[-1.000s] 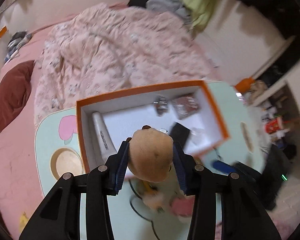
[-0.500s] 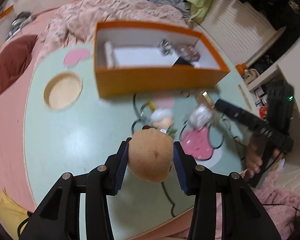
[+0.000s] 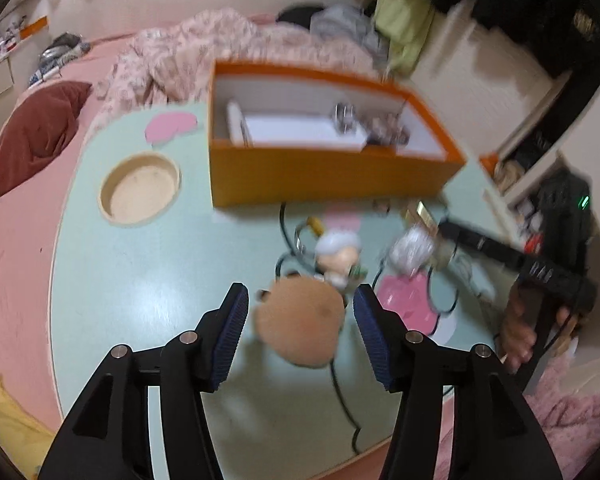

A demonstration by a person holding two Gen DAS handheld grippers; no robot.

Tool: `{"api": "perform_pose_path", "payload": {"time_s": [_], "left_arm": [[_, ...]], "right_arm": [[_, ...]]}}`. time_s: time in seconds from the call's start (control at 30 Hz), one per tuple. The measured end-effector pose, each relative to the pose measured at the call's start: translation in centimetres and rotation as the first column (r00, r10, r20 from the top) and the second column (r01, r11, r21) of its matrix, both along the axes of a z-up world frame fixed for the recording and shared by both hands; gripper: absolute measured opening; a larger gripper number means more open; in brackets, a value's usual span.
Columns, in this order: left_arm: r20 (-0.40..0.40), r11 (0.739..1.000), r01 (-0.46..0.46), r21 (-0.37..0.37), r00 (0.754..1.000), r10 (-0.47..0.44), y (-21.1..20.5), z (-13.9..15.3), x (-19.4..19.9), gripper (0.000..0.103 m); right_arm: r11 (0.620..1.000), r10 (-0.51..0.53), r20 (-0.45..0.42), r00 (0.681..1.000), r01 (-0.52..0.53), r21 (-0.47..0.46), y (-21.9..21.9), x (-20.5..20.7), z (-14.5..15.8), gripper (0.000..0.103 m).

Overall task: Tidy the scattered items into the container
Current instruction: 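Carry the tan plush ball out and release it on the table, then reach into the box and grasp the black case with the right tool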

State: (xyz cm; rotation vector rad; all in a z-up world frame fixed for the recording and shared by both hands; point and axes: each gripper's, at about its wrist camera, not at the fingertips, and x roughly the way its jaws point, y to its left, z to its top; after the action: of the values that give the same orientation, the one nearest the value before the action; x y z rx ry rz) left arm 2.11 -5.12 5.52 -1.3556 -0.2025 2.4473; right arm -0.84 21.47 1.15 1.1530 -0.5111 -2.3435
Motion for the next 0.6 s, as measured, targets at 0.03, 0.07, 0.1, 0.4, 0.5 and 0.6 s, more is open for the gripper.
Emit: {"api": "perform_pose_path", "payload": {"time_s": [0.03, 0.07, 0.1, 0.4, 0.5, 0.6], "left_arm": [[-0.031, 0.999, -0.03, 0.021, 0.999, 0.03, -0.5, 0.3, -0.1, 0.063], [-0.075, 0.996, -0.079, 0.043, 0.994, 0.082, -1.2, 0.7, -0.2, 0.066], [-0.123, 0.989, -0.136, 0.061, 0.982, 0.143, -2.0, 0.9, -0.2, 0.067], [-0.193, 0.96, -0.219, 0.174, 0.948, 0.252, -4.1, -2.6, -0.8, 0.067], [-0.147, 0.961, -0.219, 0.171, 0.958, 0.245, -4.3, -4.0, -1.1, 0.067], [-0.137, 0.955, -0.219, 0.2, 0.959, 0.249, -4.7, -4.3, -0.8, 0.067]], "right_arm": [[1.0, -0.001, 0.0, 1.0, 0.001, 0.0, 0.0, 0.0, 0.0, 0.059], [1.0, -0.003, 0.0, 1.0, 0.003, -0.001, 0.0, 0.0, 0.1, 0.059], [1.0, -0.005, -0.002, 1.0, 0.005, -0.003, 0.1, 0.1, 0.1, 0.059], [0.997, 0.075, 0.016, 0.997, -0.075, 0.012, -1.7, -0.5, 3.8, 0.059], [0.994, 0.088, 0.035, 0.995, -0.09, 0.054, -3.1, -1.9, 7.5, 0.059], [0.981, 0.067, 0.125, 0.99, -0.088, 0.172, -5.1, -5.2, 9.7, 0.063]]}}
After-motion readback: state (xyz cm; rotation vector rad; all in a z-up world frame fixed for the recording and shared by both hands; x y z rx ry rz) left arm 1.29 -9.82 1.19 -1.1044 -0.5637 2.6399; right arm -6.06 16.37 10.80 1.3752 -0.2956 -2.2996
